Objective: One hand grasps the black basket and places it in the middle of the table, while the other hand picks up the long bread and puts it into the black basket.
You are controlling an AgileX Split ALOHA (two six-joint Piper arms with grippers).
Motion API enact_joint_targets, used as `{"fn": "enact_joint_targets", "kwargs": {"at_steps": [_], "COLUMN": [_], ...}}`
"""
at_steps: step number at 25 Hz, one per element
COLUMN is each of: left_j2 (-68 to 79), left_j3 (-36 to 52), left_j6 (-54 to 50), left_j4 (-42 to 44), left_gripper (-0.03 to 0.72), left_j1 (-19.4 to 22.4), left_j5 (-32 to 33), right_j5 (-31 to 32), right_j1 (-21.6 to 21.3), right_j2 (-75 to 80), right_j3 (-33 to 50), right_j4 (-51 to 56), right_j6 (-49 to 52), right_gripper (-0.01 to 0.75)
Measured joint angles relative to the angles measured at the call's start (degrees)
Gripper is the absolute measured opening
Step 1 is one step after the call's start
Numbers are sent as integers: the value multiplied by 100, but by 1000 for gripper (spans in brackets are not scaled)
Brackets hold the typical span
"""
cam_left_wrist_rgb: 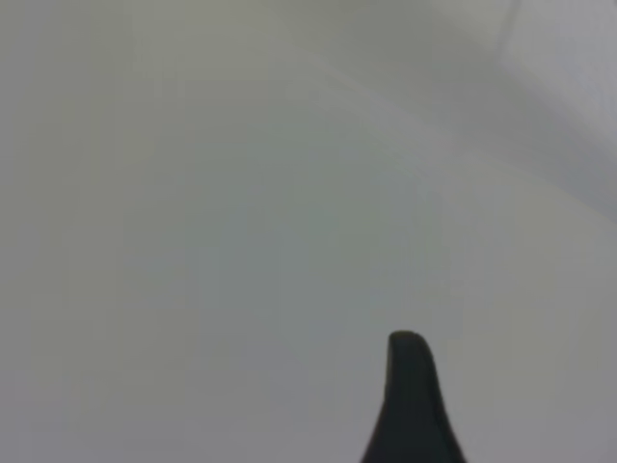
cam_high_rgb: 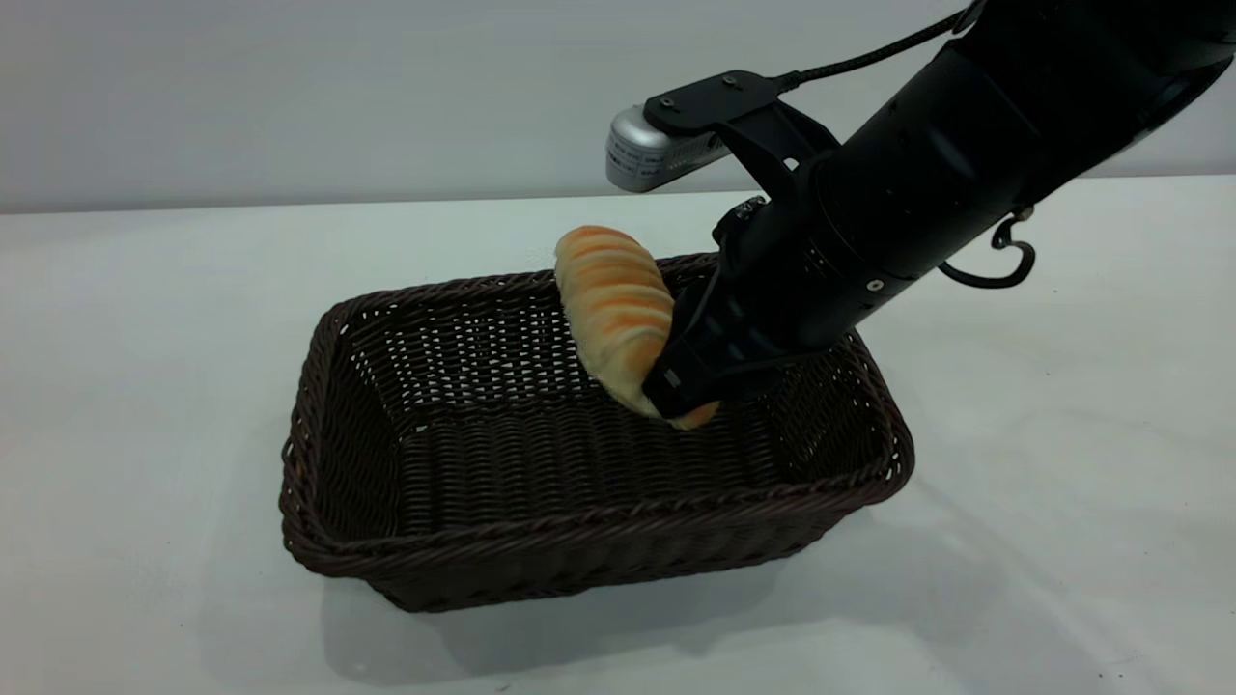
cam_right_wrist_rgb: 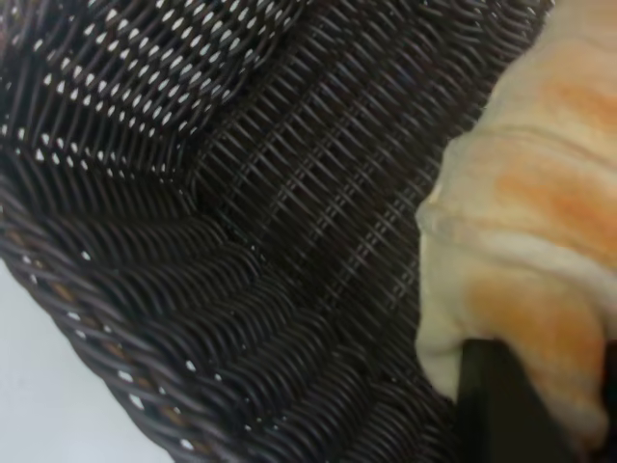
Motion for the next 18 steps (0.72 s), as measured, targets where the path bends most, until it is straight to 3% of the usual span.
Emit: {"fn": "enact_joint_targets", "kwargs": {"at_steps": [5,7,13,18], "left_j2": [0,0,0,0], "left_j3": [0,0,0,0], "left_j6": [5,63,625,1358], "left_j4": [0,0,0,0], "left_gripper": [594,594,594,594], "left_j1": [0,0,0,0], "left_j5": [0,7,143,779], "right_j5": [141,168,-109,152], "right_j1": [0,0,0,0], "right_j2": [0,-64,-1240,-2717], "right_j3": [0,0,0,0], "right_j4": [-1,-112,-1049,-2948], "right_j6": [-20,-14,664,2740], "right_gripper": [474,538,549,519]}}
